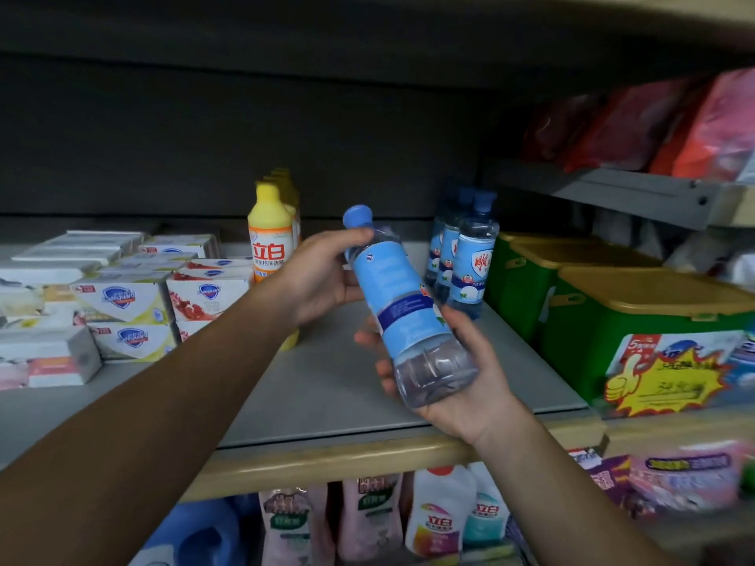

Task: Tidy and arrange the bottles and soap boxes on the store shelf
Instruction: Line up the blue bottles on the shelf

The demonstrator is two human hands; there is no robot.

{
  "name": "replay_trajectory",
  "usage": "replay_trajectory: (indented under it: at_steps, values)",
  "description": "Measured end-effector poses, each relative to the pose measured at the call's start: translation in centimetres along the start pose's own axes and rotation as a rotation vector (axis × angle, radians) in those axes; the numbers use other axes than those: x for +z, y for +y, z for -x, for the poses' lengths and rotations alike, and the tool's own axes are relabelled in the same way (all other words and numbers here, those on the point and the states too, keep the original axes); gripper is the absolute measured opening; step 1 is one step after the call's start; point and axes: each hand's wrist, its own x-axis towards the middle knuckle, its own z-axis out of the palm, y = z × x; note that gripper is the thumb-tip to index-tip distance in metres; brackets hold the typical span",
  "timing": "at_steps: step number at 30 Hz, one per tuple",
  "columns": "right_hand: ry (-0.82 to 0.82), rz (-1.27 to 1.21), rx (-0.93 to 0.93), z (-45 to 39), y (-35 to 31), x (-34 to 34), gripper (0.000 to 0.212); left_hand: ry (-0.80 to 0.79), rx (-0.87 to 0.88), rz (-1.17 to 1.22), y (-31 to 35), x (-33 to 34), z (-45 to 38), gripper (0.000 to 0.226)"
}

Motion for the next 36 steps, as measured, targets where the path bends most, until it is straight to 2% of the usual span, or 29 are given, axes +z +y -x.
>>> replay_trajectory:
  at_steps: [2,4,6,8,10,11,13,16,18,21,23,26,28,30,33,36]
  values:
    - [0.058,0.065,-0.012,0.2,-0.1,0.1,0.052,0.077,0.085,-0.125,0.2,0.3,0.1,0.021]
    - [0.181,0.252,-0.096,0.1,-0.3,0.0,0.045,0.219,0.139,-0.283,0.6,0.6,-0.2,0.031]
    - [0.337,0.668,-0.275,-0.1,0.0,0.2,0.039,0.396,0.209,-0.53,0.8,0.7,-0.8,0.046]
    - [0.449,1.057,-0.419,-0.4,0.8,0.4,0.047,0.513,0.261,-0.846,0.7,0.9,-1.2,0.06]
    - [0.551,1.222,-0.506,-1.0,1.7,0.4,0.056,0.553,0.278,-1.018,0.5,1.3,-1.4,0.063]
    - [0.59,1.215,-0.516,-1.2,1.9,0.4,0.057,0.548,0.276,-1.034,0.4,1.5,-1.4,0.062]
    - [0.567,0.949,-0.431,-1.0,1.8,0.4,0.055,0.48,0.244,-0.883,0.1,1.3,-1.5,0.059]
    - [0.336,0.258,-0.164,-0.3,1.3,0.3,0.054,0.225,0.087,-0.35,-1.1,0.9,-0.8,0.045]
    - [0.204,0.03,-0.057,0.3,1.3,0.4,0.053,0.057,-0.03,-0.107,-2.1,0.5,-0.2,0.038]
    - [0.121,-0.056,-0.026,0.6,0.9,0.2,0.061,0.036,-0.075,0.054,-2.2,0.2,0.0,0.033]
    - [0.099,-0.05,-0.006,0.8,0.6,0.1,0.064,0.099,-0.048,-0.02,-1.9,0.3,0.0,0.032]
    - [0.139,0.002,-0.036,0.6,-0.1,-0.1,0.059,0.202,-0.012,-0.15,-1.6,0.7,-0.2,0.035]
    - [0.247,0.26,-0.109,0.3,-0.7,-0.2,0.046,0.258,0.03,-0.212,-1.2,0.9,-0.5,0.04]
    - [0.381,0.698,-0.176,0.0,-1.1,-0.1,0.032,0.325,0.086,-0.351,-0.7,1.0,-0.8,0.046]
    - [0.588,1.22,-0.28,-0.9,-1.1,-0.2,0.042,0.406,0.204,-0.659,-0.5,1.5,-1.5,0.049]
    - [0.745,1.472,-0.438,-1.6,-0.8,-1.3,0.042,0.417,0.34,-0.873,-0.7,2.9,-1.4,0.048]
